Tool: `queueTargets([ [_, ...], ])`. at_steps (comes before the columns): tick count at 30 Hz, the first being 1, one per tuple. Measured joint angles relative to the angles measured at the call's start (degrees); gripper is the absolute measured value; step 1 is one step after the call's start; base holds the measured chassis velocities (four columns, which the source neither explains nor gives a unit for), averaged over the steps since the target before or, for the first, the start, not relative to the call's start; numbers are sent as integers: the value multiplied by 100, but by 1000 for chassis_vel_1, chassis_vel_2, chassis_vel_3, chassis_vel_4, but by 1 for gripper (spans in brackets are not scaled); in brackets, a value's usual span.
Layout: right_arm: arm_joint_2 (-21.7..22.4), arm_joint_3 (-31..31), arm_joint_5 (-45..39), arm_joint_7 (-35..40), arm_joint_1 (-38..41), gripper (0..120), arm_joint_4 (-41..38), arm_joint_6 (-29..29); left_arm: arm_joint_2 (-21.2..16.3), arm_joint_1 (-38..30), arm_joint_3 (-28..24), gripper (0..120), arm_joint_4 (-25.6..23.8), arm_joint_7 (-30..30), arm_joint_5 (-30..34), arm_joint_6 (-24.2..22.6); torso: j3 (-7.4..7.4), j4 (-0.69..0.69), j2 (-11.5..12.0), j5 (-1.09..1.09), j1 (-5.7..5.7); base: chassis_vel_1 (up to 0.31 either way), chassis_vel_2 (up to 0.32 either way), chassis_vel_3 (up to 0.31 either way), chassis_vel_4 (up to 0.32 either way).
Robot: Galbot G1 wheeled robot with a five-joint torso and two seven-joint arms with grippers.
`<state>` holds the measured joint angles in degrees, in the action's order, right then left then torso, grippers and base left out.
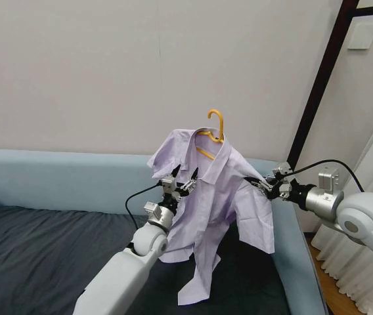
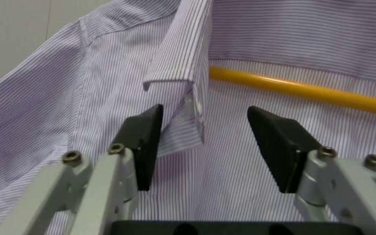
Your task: Pick up the clothes from the sofa and hang them on the clothes hanger.
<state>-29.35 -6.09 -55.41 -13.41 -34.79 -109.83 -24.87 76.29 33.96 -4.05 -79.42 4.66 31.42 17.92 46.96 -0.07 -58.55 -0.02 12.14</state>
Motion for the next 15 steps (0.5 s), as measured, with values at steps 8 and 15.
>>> queueTargets([
  [8,-9,-35,21,90,-33,1,-39,11,48,-34,-1,24,-67,14,-48,132,0,1,0,-1,0,0,0,0,0],
  [15,-26,-12,20,470,7,1,-22,-57,34,-93,9,0,-303,-25,75,177,0,1,0,-2,0,0,0,0,0],
])
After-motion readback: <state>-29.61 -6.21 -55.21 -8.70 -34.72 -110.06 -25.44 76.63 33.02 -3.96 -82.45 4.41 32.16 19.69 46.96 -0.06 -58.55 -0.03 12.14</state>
